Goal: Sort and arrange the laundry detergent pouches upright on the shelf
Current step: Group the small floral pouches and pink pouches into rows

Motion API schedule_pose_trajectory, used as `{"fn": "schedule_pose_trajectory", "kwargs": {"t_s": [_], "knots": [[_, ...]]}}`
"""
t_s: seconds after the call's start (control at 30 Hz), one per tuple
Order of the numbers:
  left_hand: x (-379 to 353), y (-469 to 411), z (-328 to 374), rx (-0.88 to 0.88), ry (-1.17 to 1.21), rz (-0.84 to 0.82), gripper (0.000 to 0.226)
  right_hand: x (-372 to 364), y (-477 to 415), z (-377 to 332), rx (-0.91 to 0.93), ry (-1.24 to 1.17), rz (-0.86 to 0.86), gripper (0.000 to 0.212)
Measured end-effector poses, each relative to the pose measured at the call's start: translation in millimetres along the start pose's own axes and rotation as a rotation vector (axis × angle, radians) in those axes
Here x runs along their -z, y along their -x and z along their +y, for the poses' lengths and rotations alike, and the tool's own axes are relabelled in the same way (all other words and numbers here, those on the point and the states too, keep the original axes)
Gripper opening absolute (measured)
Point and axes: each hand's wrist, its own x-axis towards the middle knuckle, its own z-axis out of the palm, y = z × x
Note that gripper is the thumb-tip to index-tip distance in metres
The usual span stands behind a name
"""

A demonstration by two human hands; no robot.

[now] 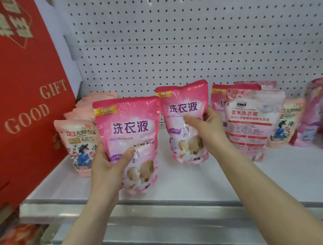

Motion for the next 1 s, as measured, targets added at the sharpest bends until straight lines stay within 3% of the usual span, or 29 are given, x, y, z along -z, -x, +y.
{"fn": "schedule_pose_trajectory", "kwargs": {"t_s": [0.27,0.5,0.6,0.7,0.83,0.9,1.0], "knots": [[-7,-30,-21,0.025,-0.089,-0.006,0.052,-84,-113,33,-0.114,-0.04,-0.072,0.021],[-18,-45,-30,0.043,-0.062,-0.019,0.046,-107,-130,56,-0.202,-0.169,-0.151,0.016],[-22,-51,-33,0.033,-0.08,-0.011,0.043,-98,-134,42,-0.08,-0.12,-0.168,0.006],[-25,-58,-35,0.039,-0.061,0.008,0.046,-86,-142,23,0.051,0.0,-0.169,0.01],[-27,-68,-39,0.056,-0.073,0.006,0.048,-73,-125,-28,0.342,0.178,-0.018,0.011],[-30,-74,-41,0.057,-0.072,0.007,0.047,-68,-99,-58,0.471,0.261,-0.133,0.017],[-39,-80,-44,0.031,-0.038,-0.002,0.048,-69,-70,-69,0.529,0.685,-0.416,0.031]]}}
